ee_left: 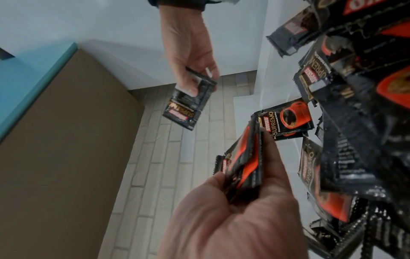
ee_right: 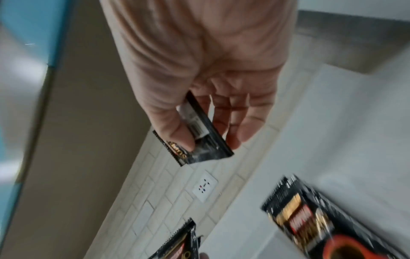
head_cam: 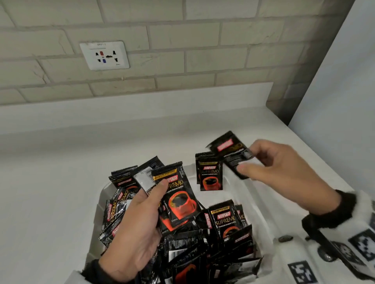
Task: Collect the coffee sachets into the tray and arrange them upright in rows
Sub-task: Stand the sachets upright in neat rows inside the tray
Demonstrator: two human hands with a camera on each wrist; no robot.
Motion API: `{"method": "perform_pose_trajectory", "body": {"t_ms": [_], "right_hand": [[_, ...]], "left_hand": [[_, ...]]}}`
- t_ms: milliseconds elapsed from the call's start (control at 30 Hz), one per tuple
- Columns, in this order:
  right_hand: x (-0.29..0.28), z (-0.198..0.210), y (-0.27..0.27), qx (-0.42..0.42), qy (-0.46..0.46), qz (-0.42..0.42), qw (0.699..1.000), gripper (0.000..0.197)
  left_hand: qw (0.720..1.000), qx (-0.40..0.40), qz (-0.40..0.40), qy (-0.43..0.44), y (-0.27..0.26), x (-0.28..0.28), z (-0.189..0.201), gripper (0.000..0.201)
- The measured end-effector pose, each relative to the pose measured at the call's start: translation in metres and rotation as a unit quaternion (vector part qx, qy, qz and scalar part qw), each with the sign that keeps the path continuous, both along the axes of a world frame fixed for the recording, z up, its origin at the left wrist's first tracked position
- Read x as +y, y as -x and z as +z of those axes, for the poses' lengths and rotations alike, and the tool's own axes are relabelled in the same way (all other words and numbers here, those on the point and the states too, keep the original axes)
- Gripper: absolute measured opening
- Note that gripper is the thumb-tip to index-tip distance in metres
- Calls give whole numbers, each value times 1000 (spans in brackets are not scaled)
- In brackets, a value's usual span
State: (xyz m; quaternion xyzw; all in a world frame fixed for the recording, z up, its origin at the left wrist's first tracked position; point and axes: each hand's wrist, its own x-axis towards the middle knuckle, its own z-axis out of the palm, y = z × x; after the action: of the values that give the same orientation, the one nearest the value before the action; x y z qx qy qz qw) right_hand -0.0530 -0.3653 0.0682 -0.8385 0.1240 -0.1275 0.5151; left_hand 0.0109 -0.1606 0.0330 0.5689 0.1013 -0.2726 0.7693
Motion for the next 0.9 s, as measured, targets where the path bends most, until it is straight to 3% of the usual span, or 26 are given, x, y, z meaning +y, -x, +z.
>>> {"method": "perform_pose_trajectory", "body": {"t_ms": [67,133,233,367,467,667,733,833,900], "right_hand": [[4,7,5,-60,71,-38,995,19],[14,9,8,-84,160,-25,983,23],[35,9,9,-96,336,40,936,25],[60,3,11,-65,393,116,910,19],[62,-6,12,-28,377,172,910,34],[50,-12,16,13,265,300,916,51],[43,-9,12,15,216,286,933,44],[26,-6,1,-47,138,166,975,26],[19,-3,-8,-56,116,117,985,21]], "left_hand": [[1000,-13,5,-4,3,-5,-1,12],[1000,-24,5,1,7,-11,1,10],[999,-41,-1,11,12,-18,5,14],[996,-39,-32,72,17,-20,11,29],[992,-40,-52,110,18,-17,13,37],[993,-36,-60,96,14,-7,9,23],[993,-23,-59,95,12,-3,6,31],[993,-27,-75,88,8,1,0,44],[991,-39,-101,80,8,1,1,46]]}}
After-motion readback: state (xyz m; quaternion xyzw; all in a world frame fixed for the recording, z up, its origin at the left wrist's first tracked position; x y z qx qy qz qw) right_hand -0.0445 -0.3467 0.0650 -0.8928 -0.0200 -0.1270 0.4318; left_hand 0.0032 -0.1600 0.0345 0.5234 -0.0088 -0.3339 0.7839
